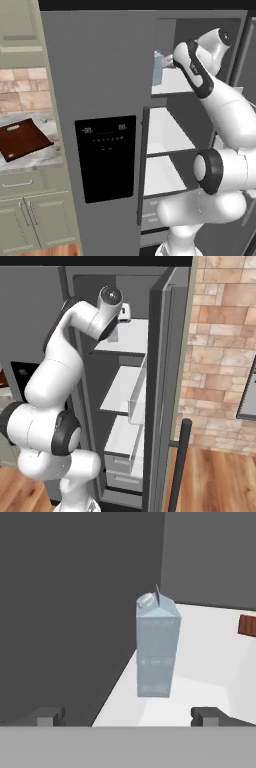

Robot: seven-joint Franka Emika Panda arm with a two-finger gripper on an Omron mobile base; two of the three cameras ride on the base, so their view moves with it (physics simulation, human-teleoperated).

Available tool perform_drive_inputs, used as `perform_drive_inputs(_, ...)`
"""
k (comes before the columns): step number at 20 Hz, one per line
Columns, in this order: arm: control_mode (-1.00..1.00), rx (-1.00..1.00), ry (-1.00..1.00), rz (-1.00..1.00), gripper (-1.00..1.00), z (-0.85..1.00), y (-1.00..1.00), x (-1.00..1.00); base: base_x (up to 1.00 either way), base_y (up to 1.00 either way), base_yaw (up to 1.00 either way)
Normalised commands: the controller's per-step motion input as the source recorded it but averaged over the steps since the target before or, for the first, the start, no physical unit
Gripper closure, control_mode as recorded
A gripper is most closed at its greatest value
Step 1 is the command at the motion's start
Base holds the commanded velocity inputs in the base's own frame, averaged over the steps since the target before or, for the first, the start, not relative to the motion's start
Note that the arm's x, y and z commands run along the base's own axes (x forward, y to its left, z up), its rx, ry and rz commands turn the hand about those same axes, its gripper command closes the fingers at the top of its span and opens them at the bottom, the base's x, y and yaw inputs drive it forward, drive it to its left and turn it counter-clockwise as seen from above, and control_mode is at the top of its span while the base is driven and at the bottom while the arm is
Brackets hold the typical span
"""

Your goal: Take out the milk from the fridge and place it on the tray on the counter. Then take the sugar cube near the tray and place it in the tray.

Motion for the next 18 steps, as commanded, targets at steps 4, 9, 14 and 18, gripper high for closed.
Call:
perform_drive_inputs(4, -1.0, 0.0, 0.0, 0.0, -1.0, 0.0, 0.0, 0.38, 0.0, 0.0, 0.0)
perform_drive_inputs(9, -1.0, 0.0, 0.0, 0.0, -1.0, 0.0, 0.02, 0.27, 0.0, 0.0, 0.0)
perform_drive_inputs(14, -1.0, 0.0, 0.0, 0.0, -1.0, 0.0, 0.0, 0.31, 0.0, 0.0, 0.0)
perform_drive_inputs(18, -1.0, 0.0, 0.0, 0.0, -1.0, -0.02, 0.0, 0.33, 0.0, 0.0, 0.0)
